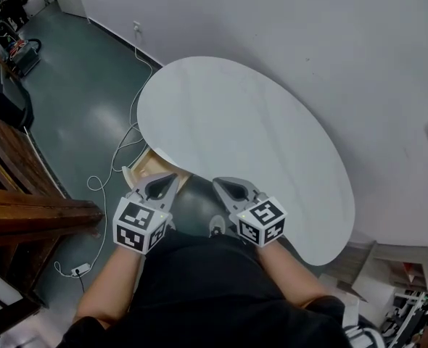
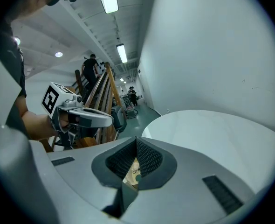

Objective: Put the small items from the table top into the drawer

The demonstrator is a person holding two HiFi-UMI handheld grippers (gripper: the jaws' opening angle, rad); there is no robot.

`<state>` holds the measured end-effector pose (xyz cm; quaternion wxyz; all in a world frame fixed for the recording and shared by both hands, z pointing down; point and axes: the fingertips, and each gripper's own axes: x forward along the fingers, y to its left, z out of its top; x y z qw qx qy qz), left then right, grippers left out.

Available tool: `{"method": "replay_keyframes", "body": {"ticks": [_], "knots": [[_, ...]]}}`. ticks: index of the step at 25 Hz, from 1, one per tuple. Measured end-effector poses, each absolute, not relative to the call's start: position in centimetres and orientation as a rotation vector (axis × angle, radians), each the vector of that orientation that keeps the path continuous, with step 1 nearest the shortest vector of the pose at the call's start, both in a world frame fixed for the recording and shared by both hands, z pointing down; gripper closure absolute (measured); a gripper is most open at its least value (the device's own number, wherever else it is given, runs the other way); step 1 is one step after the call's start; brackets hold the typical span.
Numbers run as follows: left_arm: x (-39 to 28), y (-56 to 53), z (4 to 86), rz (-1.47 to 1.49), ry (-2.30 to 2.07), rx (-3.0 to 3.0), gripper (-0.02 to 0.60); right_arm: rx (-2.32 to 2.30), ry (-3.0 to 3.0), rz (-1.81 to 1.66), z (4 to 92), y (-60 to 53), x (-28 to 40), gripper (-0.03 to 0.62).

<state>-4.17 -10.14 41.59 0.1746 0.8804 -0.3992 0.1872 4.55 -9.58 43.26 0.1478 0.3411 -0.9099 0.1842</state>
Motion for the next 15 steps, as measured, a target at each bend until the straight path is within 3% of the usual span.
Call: {"method": "replay_keyframes", "body": {"ticks": [15], "knots": [[-4.25,-10.3,41.55,0.532,-1.151,2.486,0.566,0.95,-2.622,0.536,43.35,-9.89,4.25,0.585]]}}
